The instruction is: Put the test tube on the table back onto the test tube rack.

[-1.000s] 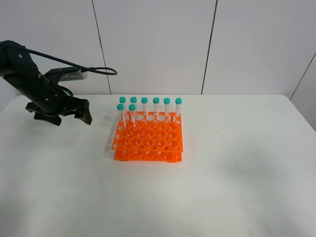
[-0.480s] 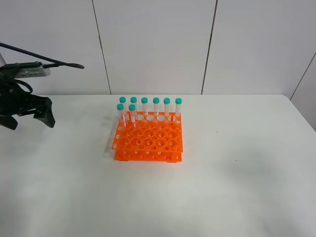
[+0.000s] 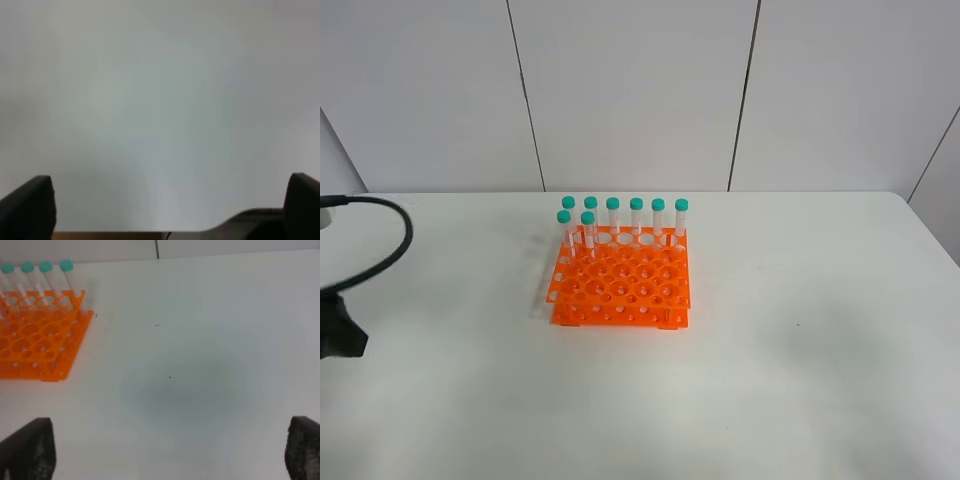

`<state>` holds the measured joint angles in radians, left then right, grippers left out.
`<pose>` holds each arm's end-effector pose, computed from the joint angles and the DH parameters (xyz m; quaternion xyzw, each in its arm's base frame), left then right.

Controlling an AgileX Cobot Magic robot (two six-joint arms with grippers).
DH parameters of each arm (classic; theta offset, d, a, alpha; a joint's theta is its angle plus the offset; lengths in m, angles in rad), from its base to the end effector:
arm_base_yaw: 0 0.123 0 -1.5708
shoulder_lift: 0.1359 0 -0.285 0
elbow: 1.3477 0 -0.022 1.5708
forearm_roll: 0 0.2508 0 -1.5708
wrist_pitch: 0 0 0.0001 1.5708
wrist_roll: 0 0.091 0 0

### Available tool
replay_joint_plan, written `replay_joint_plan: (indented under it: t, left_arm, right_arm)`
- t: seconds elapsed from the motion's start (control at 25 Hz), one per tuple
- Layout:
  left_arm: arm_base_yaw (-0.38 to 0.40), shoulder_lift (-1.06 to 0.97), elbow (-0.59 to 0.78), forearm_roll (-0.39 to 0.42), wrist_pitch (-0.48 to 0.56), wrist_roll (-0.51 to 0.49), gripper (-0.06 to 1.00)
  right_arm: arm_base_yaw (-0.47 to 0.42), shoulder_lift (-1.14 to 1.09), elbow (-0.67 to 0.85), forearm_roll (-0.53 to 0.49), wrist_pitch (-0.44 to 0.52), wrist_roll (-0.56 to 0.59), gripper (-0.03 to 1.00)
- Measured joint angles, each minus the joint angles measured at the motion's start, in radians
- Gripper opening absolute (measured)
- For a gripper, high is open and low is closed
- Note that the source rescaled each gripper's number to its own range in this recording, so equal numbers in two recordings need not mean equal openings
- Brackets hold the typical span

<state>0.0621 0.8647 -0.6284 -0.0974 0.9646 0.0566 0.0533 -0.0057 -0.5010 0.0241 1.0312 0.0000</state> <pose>0.1378 0.0013 0.2661 -0.0206 0.9728 -0.0318 0.2286 -0.0048 0.0016 0.2800 -0.0228 0.8433 0.0263 0.5363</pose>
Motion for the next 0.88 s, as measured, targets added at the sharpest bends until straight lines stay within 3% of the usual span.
replay_joint_plan:
  t: [0.16,0.44,0.88]
  left_arm:
    - [0.0,-0.27,0.1,-0.023,0.047,-0.001,1.0]
    - [0.0,-0.649,0.129,-0.01,0.083,-0.001,1.0]
    - [-0.024,-0.87,0.13,-0.01,0.097,0.0,1.0]
  right_arm:
    - [0.0,0.0,0.0,0.0,0.0,0.0,1.0]
    - [0.0,0.0,0.0,0.0,0.0,0.0,1.0]
    - [0.0,0.0,0.0,0.0,0.0,0.0,1.0]
